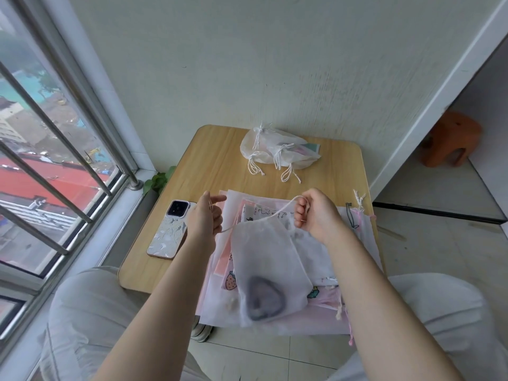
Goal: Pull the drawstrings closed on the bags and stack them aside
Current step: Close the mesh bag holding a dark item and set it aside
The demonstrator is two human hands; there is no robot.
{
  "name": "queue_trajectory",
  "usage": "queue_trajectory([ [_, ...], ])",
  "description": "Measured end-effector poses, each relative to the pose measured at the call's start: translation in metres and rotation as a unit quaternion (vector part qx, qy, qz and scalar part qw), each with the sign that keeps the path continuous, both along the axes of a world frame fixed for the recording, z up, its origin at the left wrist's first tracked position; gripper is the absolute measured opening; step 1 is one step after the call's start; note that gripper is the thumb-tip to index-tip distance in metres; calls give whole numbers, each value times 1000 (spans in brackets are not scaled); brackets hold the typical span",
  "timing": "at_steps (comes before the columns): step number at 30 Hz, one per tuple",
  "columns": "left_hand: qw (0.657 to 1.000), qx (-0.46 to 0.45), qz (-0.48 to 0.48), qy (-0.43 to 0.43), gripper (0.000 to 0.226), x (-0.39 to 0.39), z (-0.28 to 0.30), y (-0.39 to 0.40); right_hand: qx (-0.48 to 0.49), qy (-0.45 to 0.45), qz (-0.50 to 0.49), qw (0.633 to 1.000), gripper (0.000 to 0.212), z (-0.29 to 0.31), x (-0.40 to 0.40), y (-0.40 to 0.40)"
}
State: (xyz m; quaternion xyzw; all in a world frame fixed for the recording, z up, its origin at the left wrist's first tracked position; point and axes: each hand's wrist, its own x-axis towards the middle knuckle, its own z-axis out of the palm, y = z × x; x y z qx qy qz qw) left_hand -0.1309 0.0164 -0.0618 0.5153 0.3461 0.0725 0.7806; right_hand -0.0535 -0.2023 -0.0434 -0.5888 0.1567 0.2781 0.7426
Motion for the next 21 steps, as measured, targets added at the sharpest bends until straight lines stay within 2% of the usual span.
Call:
queue_trajectory([
  [5, 999, 23, 35, 10, 34, -2, 0, 2, 129, 33, -101, 986, 31, -8, 4, -6],
  [8, 990, -98, 97, -9, 34, -4, 2, 7, 168, 50, -195, 965, 37, -11, 6, -12],
  [9, 977, -166, 133, -18, 34, -5, 3, 9, 186, 63, -231, 953, 39, -11, 7, -14],
  [12, 903, -354, 237, -52, 35, -5, 3, 14, 254, 101, -298, 915, 33, -10, 6, -14],
  [15, 868, -405, 280, -65, 35, -3, -2, 13, 309, 115, -321, 888, 26, -11, 5, -4],
  [17, 871, -398, 283, -49, 37, -2, -7, 17, 308, 118, -323, 887, 32, -14, 6, -2],
  [18, 887, -372, 271, -29, 39, -2, -8, 19, 295, 118, -318, 893, 36, -15, 7, -4],
  [19, 915, -318, 250, -3, 40, -2, -10, 21, 272, 116, -311, 903, 38, -14, 8, -7],
  [21, 974, -109, 189, 57, 36, -6, -11, 24, 193, 101, -306, 927, 36, -14, 9, -13],
])
